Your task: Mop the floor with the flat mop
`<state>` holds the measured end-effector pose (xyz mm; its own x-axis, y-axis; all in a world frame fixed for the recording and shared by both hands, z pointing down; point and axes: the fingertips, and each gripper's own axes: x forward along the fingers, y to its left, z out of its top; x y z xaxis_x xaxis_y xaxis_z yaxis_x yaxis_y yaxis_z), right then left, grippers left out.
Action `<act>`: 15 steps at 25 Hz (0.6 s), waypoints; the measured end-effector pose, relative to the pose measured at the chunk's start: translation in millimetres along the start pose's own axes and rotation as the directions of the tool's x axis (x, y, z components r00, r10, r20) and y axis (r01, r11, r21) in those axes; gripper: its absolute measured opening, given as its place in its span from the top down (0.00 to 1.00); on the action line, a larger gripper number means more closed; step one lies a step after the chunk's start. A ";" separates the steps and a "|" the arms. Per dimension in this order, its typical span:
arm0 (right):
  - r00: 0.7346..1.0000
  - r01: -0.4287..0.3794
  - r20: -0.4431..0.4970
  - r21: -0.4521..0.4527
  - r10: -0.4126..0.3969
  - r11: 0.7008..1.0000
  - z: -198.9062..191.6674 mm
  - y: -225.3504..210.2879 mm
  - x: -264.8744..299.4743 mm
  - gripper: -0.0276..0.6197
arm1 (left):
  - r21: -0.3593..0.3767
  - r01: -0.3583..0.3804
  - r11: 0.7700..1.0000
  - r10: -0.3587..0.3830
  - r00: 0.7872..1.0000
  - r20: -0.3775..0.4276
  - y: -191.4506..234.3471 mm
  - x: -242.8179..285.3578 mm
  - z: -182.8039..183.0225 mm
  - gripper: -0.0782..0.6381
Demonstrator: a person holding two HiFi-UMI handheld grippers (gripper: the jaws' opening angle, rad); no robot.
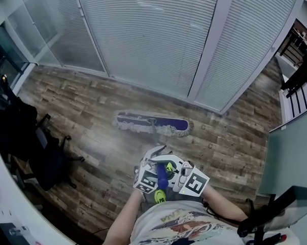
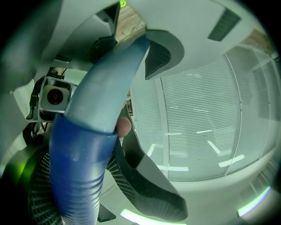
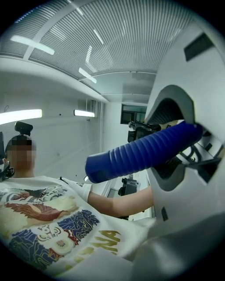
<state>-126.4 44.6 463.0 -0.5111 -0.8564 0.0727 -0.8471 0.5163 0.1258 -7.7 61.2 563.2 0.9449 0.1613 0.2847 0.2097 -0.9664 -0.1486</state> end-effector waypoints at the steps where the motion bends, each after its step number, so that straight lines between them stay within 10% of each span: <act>1: 1.000 0.004 0.007 0.003 -0.004 1.000 -2.4 -16.6 0.7 0.66 | 0.004 0.004 1.000 -0.004 1.000 -0.002 11.4 11.9 0.4 0.73; 15: 0.997 0.044 0.063 -0.024 -0.043 0.999 -33.3 -276.0 20.3 0.65 | 0.015 -0.017 1.000 0.017 1.000 -0.013 204.4 187.9 19.0 0.73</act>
<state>101.8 -115.4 462.7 -0.4826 -0.8758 0.0046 -0.8652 0.4776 0.1529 217.6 -102.3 568.3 0.9452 0.1422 0.2940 0.1976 -0.9658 -0.1680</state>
